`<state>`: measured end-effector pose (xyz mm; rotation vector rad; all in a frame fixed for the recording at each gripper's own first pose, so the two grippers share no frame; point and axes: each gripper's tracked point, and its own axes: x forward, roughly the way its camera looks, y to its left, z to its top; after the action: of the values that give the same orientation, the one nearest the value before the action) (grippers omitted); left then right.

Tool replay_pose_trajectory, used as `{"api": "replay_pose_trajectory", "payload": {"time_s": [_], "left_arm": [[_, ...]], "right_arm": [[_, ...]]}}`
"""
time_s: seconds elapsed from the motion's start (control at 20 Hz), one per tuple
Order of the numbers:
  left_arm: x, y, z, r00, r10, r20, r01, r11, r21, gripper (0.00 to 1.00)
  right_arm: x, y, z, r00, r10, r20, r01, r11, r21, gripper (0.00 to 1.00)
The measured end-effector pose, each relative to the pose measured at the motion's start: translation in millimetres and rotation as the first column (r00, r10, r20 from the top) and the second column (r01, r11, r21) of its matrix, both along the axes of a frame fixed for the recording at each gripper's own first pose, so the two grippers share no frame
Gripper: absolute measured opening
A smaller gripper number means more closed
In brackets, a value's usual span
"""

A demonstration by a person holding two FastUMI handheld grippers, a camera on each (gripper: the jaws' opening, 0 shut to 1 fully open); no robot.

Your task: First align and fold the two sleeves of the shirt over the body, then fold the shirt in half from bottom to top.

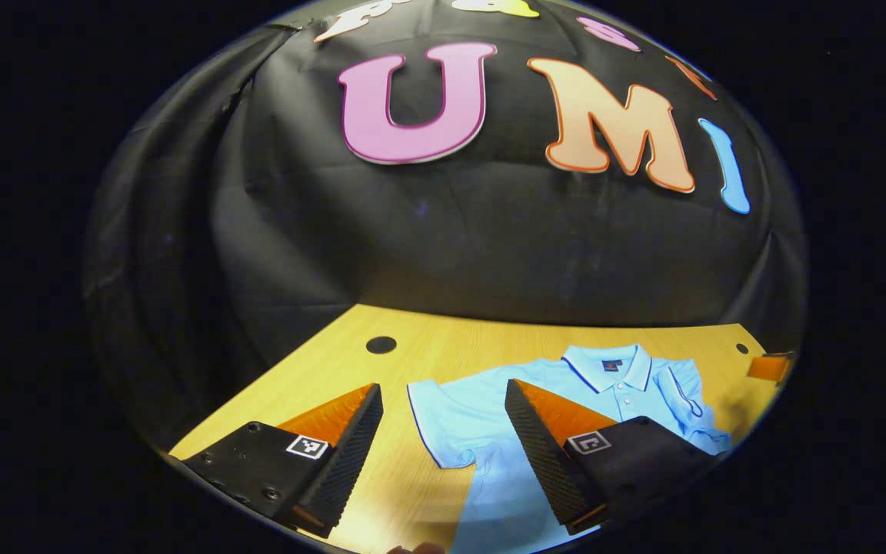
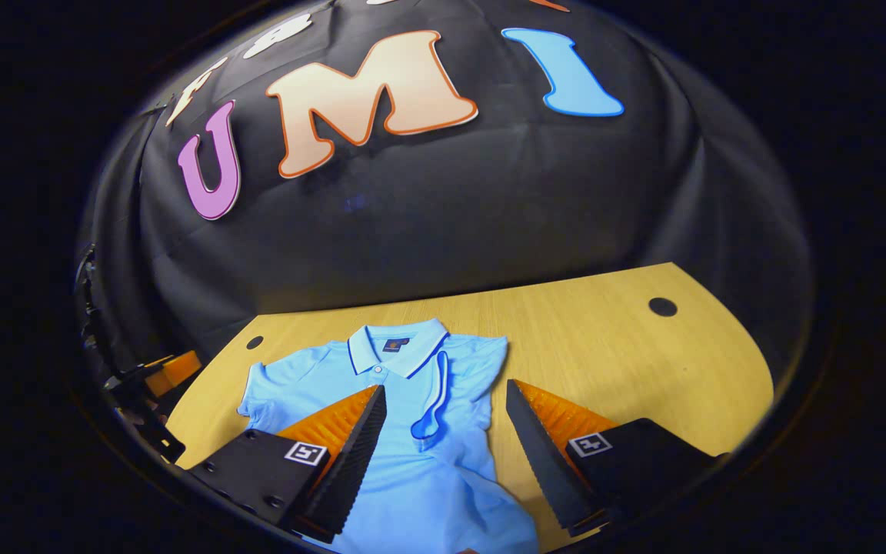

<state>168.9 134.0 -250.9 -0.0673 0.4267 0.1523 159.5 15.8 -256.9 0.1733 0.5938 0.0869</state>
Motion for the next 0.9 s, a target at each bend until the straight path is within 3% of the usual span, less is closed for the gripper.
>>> {"api": "replay_pose_trajectory", "payload": {"time_s": [0.15, 0.2, 0.3, 0.35, 0.45, 0.6, 0.75, 0.8, 0.9], "left_arm": [[15, 3, -37, 0.997, -0.001, -0.082, 0.001, 1.0, -0.009, 0.96], [19, 4, -50, 0.994, 0.004, -0.113, -0.005, 1.0, -0.011, 0.96], [27, 8, -73, 0.985, 0.023, -0.173, -0.026, 1.0, -0.012, 0.96], [30, 10, -84, 0.977, 0.037, -0.209, -0.042, 0.999, -0.018, 0.96], [32, 14, -100, 0.964, 0.06, -0.26, -0.072, 0.997, -0.038, 0.96], [34, 17, -116, 0.949, 0.083, -0.304, -0.102, 0.994, -0.046, 0.97], [34, 13, -118, 0.946, 0.066, -0.318, -0.085, 0.995, -0.046, 0.99], [32, 12, -118, 0.945, 0.058, -0.323, -0.079, 0.995, -0.052, 0.96], [33, 9, -114, 0.947, 0.038, -0.319, -0.067, 0.994, -0.081, 0.89]], "right_arm": [[-16, -23, 19, 0.999, -0.013, 0.036, 0.015, 0.999, -0.05, 0.98], [-21, -29, 25, 0.999, -0.019, 0.042, 0.021, 0.998, -0.058, 0.93], [-31, -40, 26, 0.999, -0.034, 0.04, 0.037, 0.997, -0.067, 0.93], [-35, -45, 26, 0.998, -0.043, 0.038, 0.045, 0.997, -0.067, 0.98], [-41, -56, 24, 0.997, -0.064, 0.033, 0.066, 0.995, -0.074, 0.94], [-49, -69, 20, 0.995, -0.097, 0.016, 0.098, 0.993, -0.068, 0.98], [-56, -79, 20, 0.992, -0.123, 0.011, 0.123, 0.99, -0.063, 0.94], [-57, -82, 20, 0.992, -0.128, 0.011, 0.128, 0.99, -0.066, 0.98], [-59, -83, 19, 0.991, -0.13, 0.011, 0.13, 0.989, -0.07, 0.94]]}}
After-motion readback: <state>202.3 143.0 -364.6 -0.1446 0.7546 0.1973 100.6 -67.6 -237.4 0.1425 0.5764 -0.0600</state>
